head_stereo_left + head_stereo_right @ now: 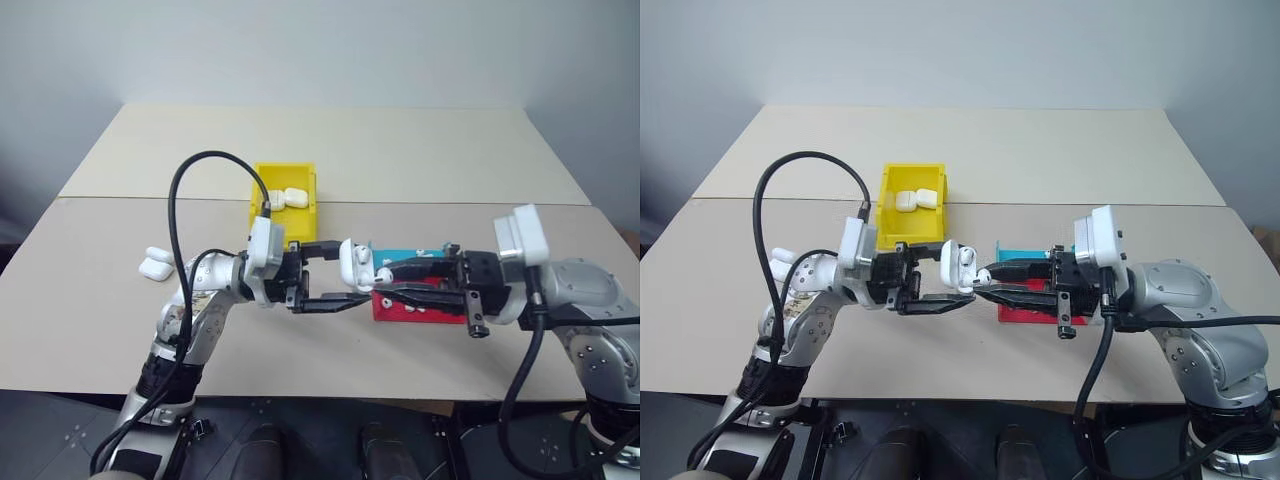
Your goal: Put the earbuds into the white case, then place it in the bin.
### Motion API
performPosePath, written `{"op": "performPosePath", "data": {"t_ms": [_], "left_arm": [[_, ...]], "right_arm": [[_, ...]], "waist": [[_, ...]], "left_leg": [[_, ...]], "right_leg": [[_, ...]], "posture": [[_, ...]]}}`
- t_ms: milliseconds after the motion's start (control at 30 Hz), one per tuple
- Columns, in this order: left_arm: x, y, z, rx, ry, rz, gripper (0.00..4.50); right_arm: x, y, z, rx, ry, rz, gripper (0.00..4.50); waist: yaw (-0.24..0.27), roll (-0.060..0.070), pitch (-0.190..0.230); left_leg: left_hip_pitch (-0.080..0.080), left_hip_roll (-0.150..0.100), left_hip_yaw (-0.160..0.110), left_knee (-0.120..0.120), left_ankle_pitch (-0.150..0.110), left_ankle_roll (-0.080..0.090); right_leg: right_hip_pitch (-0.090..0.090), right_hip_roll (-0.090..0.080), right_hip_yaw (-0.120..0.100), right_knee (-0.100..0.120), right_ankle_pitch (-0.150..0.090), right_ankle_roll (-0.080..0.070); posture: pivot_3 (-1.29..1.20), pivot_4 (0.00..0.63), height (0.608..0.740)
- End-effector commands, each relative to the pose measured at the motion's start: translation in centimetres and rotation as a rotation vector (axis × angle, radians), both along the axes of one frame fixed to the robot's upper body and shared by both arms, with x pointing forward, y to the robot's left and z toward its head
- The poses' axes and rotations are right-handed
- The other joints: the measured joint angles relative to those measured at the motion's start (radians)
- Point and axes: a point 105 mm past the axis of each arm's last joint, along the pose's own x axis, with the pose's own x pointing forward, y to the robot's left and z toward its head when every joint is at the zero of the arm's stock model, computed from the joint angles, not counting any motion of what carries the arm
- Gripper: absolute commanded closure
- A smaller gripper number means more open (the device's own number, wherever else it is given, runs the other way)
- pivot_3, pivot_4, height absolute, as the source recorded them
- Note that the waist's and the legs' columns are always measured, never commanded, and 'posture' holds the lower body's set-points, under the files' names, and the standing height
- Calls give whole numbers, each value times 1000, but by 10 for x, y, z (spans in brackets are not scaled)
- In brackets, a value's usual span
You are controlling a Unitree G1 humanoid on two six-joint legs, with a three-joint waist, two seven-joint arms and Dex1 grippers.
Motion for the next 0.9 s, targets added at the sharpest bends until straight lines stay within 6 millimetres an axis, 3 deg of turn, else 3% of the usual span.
{"op": "performPosePath", "data": {"t_ms": [33, 900], "left_arm": [[-3, -1, 6, 10, -52, -15, 1710], [-5, -2, 3, 30, -69, -33, 1710]], "right_arm": [[-6, 3, 10, -7, -73, 27, 3275], [-4, 7, 2, -78, -96, 41, 3275]], "waist": [[0, 0, 0], [0, 0, 0]], "left_leg": [[0, 0, 0, 0, 0, 0], [0, 0, 0, 0, 0, 0]], "right_leg": [[0, 0, 0, 0, 0, 0], [0, 0, 0, 0, 0, 0]], "posture": [[0, 150, 740], [0, 150, 740]]}}
